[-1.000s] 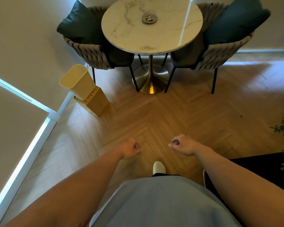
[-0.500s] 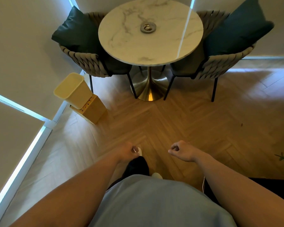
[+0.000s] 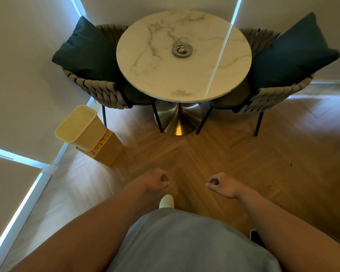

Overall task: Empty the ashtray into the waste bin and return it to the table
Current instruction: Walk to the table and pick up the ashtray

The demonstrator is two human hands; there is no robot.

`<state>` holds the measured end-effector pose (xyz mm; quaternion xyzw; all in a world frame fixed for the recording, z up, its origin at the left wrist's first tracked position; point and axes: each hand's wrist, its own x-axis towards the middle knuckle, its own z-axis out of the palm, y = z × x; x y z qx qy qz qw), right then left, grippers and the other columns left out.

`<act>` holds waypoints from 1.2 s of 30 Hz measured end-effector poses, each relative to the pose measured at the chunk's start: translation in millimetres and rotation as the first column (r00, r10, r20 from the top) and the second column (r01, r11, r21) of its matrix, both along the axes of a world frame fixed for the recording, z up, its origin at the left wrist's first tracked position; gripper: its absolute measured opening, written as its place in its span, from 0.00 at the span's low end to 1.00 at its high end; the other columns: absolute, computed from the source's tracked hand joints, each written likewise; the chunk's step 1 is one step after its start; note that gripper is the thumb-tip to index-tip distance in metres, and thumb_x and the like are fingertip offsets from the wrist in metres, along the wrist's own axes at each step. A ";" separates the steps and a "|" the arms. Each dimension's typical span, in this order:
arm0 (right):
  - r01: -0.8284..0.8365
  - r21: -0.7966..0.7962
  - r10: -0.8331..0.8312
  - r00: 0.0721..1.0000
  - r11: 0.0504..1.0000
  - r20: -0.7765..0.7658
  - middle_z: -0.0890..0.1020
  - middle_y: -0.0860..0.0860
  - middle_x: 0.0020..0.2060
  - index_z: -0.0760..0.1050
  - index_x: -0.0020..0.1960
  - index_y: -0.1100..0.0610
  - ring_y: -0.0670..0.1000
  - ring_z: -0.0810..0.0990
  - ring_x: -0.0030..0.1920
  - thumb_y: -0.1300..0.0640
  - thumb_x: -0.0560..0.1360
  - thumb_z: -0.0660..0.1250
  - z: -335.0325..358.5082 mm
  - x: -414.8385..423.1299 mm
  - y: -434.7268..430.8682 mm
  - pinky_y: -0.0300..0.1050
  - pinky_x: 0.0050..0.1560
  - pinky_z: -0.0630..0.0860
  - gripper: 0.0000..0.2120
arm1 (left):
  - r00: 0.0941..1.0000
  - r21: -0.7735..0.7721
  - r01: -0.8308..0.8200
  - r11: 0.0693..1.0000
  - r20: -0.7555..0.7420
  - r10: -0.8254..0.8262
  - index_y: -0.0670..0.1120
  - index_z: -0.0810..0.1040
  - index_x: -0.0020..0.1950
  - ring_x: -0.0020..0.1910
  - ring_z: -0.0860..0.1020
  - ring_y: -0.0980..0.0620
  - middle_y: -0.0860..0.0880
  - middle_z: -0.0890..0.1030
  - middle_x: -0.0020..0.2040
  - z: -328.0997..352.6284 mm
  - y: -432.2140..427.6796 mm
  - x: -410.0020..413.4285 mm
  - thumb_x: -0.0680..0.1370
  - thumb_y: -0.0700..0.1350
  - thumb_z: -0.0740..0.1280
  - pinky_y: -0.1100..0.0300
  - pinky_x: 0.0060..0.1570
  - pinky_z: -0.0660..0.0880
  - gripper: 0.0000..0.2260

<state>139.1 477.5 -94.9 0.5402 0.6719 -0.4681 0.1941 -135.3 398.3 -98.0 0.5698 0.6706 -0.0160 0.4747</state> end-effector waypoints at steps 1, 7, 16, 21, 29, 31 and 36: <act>0.004 0.004 -0.004 1.000 1.000 -0.003 0.79 0.55 0.60 0.73 0.69 0.60 0.52 0.78 0.57 0.45 0.80 0.64 -0.4 -8.8 7.1 0.44 0.55 0.74 0.24 | 1.000 -0.001 0.013 1.000 0.001 -0.013 0.47 0.79 0.61 0.53 0.76 0.54 0.48 0.80 0.59 -1.2 9.4 -9.1 0.80 0.49 0.67 0.61 0.53 0.74 0.12; 0.024 0.027 -0.023 0.999 0.999 -0.033 0.79 0.54 0.62 0.72 0.71 0.57 0.51 0.77 0.59 0.45 0.80 0.65 3.3 -61.5 39.6 0.44 0.57 0.74 0.24 | 1.000 0.021 0.017 1.000 0.023 -0.017 0.48 0.78 0.62 0.55 0.76 0.54 0.48 0.79 0.59 -4.5 55.5 -49.4 0.80 0.48 0.66 0.62 0.51 0.71 0.11; 0.026 0.030 -0.025 0.999 0.999 -0.047 0.80 0.55 0.62 0.73 0.70 0.59 0.50 0.78 0.55 0.47 0.80 0.65 1.3 -81.8 80.5 0.42 0.54 0.73 0.23 | 0.999 -0.003 0.046 0.999 0.025 -0.046 0.50 0.79 0.60 0.54 0.76 0.55 0.51 0.79 0.58 -17.1 91.2 -66.0 0.80 0.50 0.67 0.60 0.53 0.72 0.10; 0.016 0.020 -0.015 0.999 1.000 -0.045 0.82 0.54 0.56 0.77 0.65 0.58 0.50 0.80 0.53 0.48 0.80 0.65 -6.6 -80.8 110.1 0.46 0.56 0.77 0.19 | 0.999 -0.014 0.033 0.999 0.026 -0.033 0.53 0.79 0.59 0.53 0.76 0.57 0.55 0.77 0.54 -18.1 117.2 -73.2 0.79 0.52 0.66 0.62 0.50 0.71 0.09; -0.017 0.008 0.018 0.998 1.000 -0.064 0.80 0.53 0.59 0.76 0.67 0.57 0.49 0.80 0.55 0.47 0.80 0.65 -10.7 -83.2 187.3 0.43 0.54 0.77 0.20 | 0.999 -0.035 0.031 0.999 -0.028 -0.032 0.51 0.79 0.61 0.56 0.77 0.53 0.50 0.80 0.60 -8.2 188.4 -70.6 0.80 0.52 0.66 0.55 0.59 0.76 0.12; -0.042 0.017 0.043 0.997 0.999 -0.058 0.80 0.54 0.62 0.74 0.69 0.57 0.52 0.79 0.60 0.46 0.80 0.64 -8.4 -82.5 210.7 0.46 0.59 0.77 0.23 | 0.999 -0.042 0.019 0.999 -0.037 -0.020 0.51 0.78 0.62 0.57 0.77 0.53 0.50 0.79 0.60 -4.6 211.6 -65.2 0.80 0.52 0.65 0.54 0.60 0.76 0.12; -0.088 0.035 0.090 0.995 0.995 -0.042 0.79 0.54 0.62 0.74 0.70 0.57 0.52 0.78 0.61 0.45 0.79 0.65 -0.2 -66.9 269.3 0.47 0.61 0.77 0.24 | 0.999 -0.044 -0.019 0.999 -0.052 0.016 0.50 0.79 0.61 0.58 0.78 0.51 0.49 0.80 0.61 6.9 266.3 -46.2 0.80 0.52 0.66 0.52 0.61 0.76 0.12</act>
